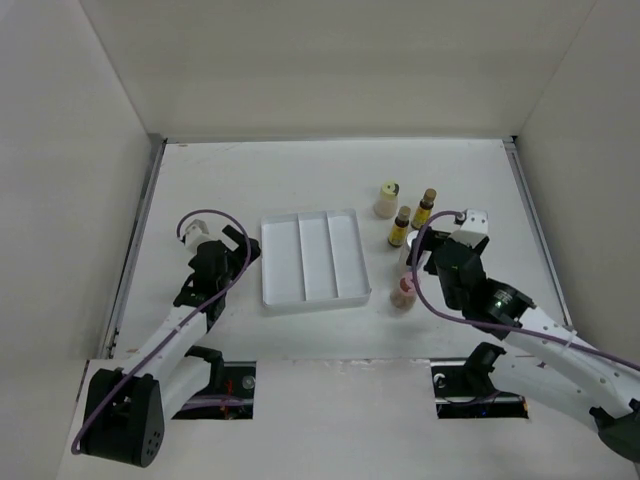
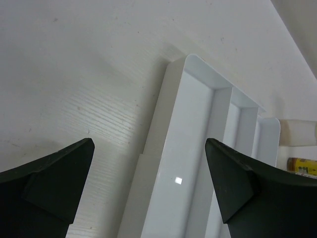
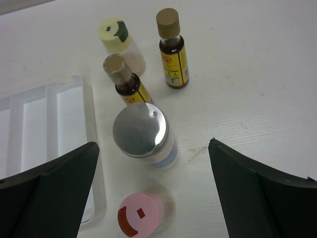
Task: Organize the condiment bottles
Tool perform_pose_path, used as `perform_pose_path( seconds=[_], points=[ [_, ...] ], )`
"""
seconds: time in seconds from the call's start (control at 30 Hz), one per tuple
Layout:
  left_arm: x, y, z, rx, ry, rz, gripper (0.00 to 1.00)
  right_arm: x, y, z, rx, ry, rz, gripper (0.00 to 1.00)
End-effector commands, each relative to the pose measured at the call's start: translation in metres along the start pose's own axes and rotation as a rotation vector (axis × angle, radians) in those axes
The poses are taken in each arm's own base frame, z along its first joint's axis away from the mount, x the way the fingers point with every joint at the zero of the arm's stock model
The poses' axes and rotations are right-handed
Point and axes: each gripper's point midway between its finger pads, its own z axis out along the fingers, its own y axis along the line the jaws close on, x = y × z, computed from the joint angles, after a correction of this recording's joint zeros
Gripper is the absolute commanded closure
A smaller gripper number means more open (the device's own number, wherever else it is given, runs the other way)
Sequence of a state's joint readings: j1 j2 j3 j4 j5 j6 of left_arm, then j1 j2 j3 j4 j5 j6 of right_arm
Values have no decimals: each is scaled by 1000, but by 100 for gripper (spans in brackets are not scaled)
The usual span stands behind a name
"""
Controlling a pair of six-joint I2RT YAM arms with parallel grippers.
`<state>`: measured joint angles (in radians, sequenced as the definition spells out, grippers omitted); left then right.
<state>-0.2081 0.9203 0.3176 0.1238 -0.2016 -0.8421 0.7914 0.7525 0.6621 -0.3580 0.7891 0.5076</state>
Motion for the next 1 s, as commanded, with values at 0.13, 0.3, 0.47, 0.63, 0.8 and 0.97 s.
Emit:
perform_pose_path(
  seconds=[0.13,0.3,0.47,0.63,0.8,0.97],
  points=[
    [-20,-20,-1,48,-58,1,0,-14,11,7,-16,0,8,0],
    [-19,-20,-4,61,-71,0,0,-8,8,18,5,35,-2,0],
    [-21,-25,-6,72,-76,6,0,2,11,27,-1,79,-13,0],
    [-21,-26,-5,74,-74,3,0,12,20,37,-28,112,-21,0],
    [-15,-25,-2,74,-64,-1,0,13,29,51,-49,111,-11,0],
    [-12,-24,-2,75,-59,2,0,13,31,71,-32,109,-25,8]
  ],
)
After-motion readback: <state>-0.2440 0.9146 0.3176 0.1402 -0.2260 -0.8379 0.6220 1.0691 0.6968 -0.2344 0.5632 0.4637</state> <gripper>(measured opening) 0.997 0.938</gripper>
